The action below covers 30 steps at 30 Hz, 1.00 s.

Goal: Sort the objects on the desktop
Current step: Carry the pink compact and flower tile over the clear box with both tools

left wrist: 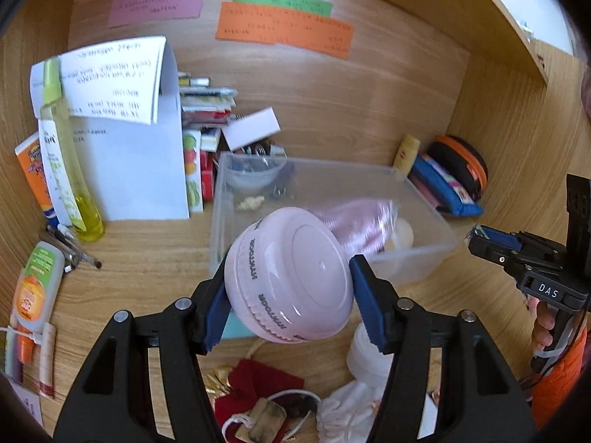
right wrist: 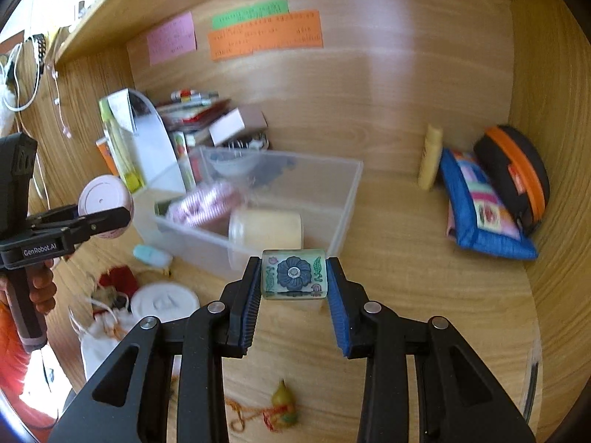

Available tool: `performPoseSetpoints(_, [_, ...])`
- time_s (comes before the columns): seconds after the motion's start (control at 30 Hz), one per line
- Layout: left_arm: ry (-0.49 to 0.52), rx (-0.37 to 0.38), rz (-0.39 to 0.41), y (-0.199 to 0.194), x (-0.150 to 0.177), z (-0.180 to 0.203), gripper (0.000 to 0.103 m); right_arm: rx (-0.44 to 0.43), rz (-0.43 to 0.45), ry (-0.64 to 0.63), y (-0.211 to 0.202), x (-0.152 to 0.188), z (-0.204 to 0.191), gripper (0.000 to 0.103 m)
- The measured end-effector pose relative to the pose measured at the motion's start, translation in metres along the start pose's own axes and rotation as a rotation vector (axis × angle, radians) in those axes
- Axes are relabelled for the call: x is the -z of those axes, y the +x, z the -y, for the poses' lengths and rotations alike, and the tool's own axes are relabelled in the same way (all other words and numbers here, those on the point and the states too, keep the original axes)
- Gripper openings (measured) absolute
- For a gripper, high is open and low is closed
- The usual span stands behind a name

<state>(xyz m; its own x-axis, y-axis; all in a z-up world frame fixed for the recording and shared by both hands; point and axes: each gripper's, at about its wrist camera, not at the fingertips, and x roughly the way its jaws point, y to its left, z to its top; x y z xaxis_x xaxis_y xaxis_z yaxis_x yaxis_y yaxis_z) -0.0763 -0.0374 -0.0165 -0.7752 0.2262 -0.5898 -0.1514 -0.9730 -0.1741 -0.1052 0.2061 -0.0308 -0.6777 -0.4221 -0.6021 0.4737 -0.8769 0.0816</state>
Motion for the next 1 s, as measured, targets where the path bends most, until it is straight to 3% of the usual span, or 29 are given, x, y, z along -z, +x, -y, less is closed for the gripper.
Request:
performPoseSetpoints(0.3, [-0.037, -0.008, 0.085, -0.005, -0.03, -0.012, 0.06, -0.036, 0.055, -0.008, 0.007, -0.033, -0.003, 0.031])
performPoseSetpoints(0.57, [-0.05, -0.002, 0.108, 0.012, -0.049, -0.013, 0.06, -0.061, 0.067, -0.015, 0.025, -0.058, -0.009, 0.031])
performPoseSetpoints(0.83, [-0.087, 0.017, 0.073, 0.048, -0.058, -0.017, 0.06, -0.054, 0.056, -0.024, 0.049, -0.081, -0.014, 0.031])
performPoseSetpoints(1.0, [-0.081, 0.024, 0.024, 0.073, -0.051, -0.016, 0.06, -0.061, 0.005, 0.001, 0.076, -0.076, -0.012, 0.031])
